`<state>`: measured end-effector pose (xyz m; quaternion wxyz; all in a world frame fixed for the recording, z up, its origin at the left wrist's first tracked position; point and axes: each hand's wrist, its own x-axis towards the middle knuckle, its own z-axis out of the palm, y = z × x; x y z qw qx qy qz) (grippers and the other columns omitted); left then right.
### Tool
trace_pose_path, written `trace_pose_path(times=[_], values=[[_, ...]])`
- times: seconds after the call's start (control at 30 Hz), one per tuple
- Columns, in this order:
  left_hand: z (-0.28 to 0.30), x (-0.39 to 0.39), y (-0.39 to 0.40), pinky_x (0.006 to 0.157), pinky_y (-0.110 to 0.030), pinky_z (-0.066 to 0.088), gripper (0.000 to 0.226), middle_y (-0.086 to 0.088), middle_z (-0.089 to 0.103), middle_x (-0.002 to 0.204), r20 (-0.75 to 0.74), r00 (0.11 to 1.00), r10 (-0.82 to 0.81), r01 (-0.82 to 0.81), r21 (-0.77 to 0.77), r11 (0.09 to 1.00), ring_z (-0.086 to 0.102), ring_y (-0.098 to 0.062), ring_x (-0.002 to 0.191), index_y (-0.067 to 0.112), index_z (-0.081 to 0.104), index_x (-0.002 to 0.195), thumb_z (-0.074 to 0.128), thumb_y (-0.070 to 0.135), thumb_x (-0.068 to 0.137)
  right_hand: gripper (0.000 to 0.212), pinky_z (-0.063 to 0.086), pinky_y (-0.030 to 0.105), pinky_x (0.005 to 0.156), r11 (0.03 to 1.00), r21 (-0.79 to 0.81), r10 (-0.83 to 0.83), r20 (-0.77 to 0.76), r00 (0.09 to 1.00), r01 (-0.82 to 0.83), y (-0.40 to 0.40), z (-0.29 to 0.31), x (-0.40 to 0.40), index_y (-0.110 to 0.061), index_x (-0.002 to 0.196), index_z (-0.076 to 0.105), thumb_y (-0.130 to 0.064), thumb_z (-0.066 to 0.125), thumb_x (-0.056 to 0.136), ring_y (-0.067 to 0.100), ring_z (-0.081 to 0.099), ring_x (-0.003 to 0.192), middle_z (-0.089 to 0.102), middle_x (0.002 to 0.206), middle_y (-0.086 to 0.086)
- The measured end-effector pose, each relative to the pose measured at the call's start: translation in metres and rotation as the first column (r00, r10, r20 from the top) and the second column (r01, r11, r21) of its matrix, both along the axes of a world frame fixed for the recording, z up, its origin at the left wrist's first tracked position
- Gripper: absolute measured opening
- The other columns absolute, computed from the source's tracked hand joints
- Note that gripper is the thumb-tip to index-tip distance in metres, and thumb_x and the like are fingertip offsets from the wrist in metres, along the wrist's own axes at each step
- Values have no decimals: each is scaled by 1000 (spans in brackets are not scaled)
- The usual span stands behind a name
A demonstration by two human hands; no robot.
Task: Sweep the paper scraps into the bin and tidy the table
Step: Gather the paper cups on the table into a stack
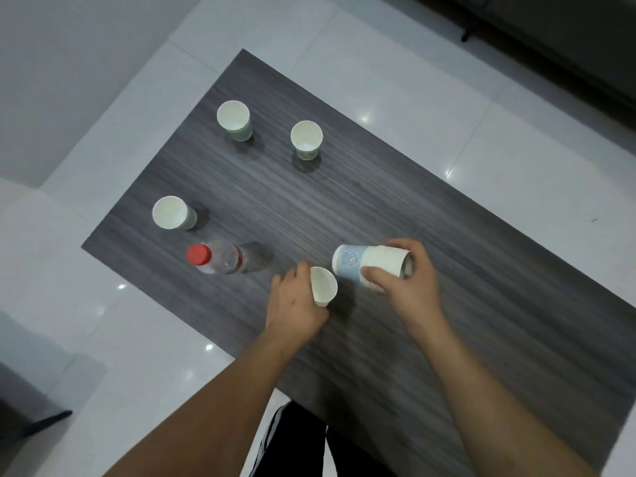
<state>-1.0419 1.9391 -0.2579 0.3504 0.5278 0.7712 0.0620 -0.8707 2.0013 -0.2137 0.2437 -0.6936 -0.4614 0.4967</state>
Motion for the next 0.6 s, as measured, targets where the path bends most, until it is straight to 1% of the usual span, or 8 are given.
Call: trace_pose_path(times=[0.03,0.13,0.2,0.27,0.37,0.47,0.53,0.6], values=[[10,2,-5,82,-30,39,58,1,64,108,6,999,-38,38,57,998,57,-22,96,22,53,115,76,32,63,53,52,22,68,997,-29,64,-54,996,-66,-10,12,-2,-36,98,61,-31,83,51,3,63,88,65,100,-12],[45,13,-15,75,-24,30,41,4,67,93,-75,978,-193,205,200,958,60,-21,83,22,61,105,68,26,65,56,41,22,75,896,-90,443,114,889,-435,-32,32,-11,-36,106,59,-29,85,57,12,58,96,60,107,-6],[67,19,-27,69,-21,22,41,6,66,84,-129,969,-209,236,250,939,57,-19,73,21,62,98,66,19,57,66,37,23,79,831,-113,555,142,819,-544,-39,43,-18,-34,120,56,-27,82,60,18,55,104,52,110,-2],[86,18,-45,65,-20,19,43,6,64,73,-136,982,-133,172,332,927,54,-18,62,18,63,89,69,15,47,79,39,26,86,759,-137,651,140,746,-637,-43,58,-26,-35,133,47,-31,77,60,21,52,113,46,116,-2],[112,7,-72,66,-20,22,39,9,62,68,-174,981,-84,144,368,919,51,-15,59,19,61,83,68,19,44,92,40,33,101,630,-155,777,134,616,-761,-53,81,-40,-34,146,31,-34,74,64,26,47,124,38,130,2],[132,-14,-99,63,-17,20,38,11,61,69,-225,974,-28,104,330,938,48,-12,58,23,58,81,69,26,45,100,38,33,107,476,-139,877,-4,481,-869,-67,104,-62,-37,152,21,-37,79,70,24,43,131,31,139,4],[143,-34,-117,57,-14,24,35,12,60,70,-222,971,84,-18,282,959,52,-12,62,28,55,81,69,31,49,101,34,33,112,394,-101,908,-107,404,-913,-70,118,-82,-37,154,21,-45,80,73,18,36,138,29,148,2],[151,-60,-130,53,-17,35,35,12,60,69,-164,954,250,-211,222,952,55,-13,65,30,52,81,69,34,51,96,30,36,115,388,-49,914,-109,391,-920,-67,130,-106,-33,154,24,-51,77,76,17,30,142,28,154,1]])
